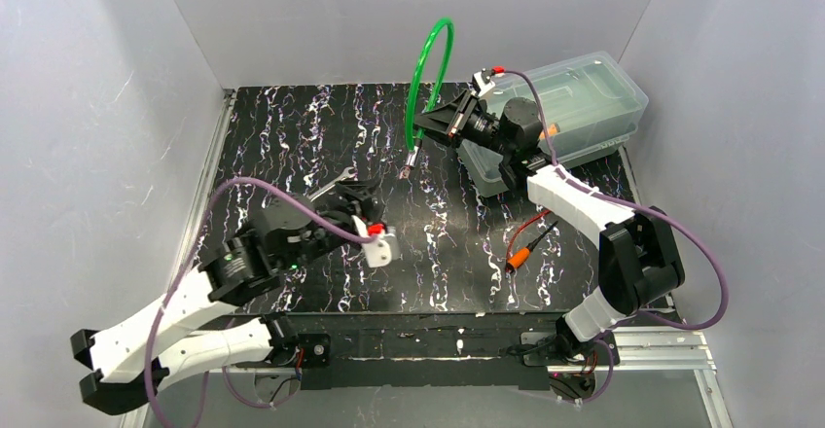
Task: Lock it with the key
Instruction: Lock the lock.
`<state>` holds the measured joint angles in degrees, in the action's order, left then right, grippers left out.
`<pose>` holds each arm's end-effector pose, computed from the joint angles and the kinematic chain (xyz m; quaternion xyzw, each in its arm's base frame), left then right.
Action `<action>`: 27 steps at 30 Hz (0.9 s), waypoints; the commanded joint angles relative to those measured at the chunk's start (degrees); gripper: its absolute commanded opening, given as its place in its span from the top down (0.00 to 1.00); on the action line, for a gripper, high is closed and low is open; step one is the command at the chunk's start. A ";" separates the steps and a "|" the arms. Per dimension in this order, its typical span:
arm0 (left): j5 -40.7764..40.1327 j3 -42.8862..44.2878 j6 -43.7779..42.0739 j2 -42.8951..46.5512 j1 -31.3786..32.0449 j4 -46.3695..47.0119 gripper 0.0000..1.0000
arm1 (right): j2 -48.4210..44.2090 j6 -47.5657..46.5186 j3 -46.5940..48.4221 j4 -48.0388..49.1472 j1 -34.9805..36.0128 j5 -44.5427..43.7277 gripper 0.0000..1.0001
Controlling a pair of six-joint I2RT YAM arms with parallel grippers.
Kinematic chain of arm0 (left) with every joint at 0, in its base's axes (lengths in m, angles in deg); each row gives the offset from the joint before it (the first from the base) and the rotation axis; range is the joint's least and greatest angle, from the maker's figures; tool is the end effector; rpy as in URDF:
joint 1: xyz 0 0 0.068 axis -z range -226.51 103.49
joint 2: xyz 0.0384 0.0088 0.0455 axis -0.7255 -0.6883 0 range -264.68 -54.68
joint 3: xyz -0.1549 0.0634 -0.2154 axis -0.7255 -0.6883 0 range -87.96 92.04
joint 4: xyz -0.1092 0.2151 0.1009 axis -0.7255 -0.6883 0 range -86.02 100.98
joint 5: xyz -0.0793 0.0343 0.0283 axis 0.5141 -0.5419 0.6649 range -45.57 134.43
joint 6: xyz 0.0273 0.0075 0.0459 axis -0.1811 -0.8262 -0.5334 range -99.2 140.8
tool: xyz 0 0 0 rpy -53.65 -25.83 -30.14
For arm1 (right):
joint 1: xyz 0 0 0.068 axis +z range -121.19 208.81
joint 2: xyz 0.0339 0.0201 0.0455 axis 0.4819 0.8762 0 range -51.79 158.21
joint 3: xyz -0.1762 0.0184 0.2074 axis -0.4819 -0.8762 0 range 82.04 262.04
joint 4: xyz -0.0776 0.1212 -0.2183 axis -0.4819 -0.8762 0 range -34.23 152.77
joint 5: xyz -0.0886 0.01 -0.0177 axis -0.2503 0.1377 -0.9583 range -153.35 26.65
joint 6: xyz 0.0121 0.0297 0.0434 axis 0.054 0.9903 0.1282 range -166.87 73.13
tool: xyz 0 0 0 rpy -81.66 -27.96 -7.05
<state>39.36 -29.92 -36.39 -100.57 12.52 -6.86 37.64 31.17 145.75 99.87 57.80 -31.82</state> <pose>0.0914 -0.1459 0.4026 0.6131 0.4164 0.0221 0.6710 0.3115 0.1939 0.3457 0.0619 0.6419 0.7010 0.3044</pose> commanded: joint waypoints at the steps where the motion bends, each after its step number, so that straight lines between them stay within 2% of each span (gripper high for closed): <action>1: 1.20 6.23 20.85 -0.03 -1.00 -10.34 0.55 | -1.42 0.71 -0.25 6.91 0.03 0.44 0.99; 7: 9.48 18.29 39.08 -8.51 -11.47 -9.32 0.56 | -1.78 0.64 -1.22 7.78 0.10 0.64 0.99; 11: 12.21 23.72 45.90 -14.25 -12.83 -9.56 0.56 | -1.86 0.61 -1.31 7.71 0.21 0.75 0.99; 19: 10.94 29.35 49.65 -21.24 -13.05 -6.48 0.55 | -1.92 -0.11 -0.99 7.08 0.90 0.97 0.99; 24: 9.51 30.50 50.04 -23.52 -13.07 -4.68 0.60 | -1.76 -0.49 -0.82 6.86 1.34 1.25 0.99; 27: 7.43 30.64 50.05 -24.80 -13.06 -4.27 0.68 | -1.63 -0.64 -0.65 6.84 1.50 1.30 0.99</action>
<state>49.34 -1.59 12.43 -124.63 -0.29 -12.96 37.64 30.93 144.04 101.95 58.86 -30.99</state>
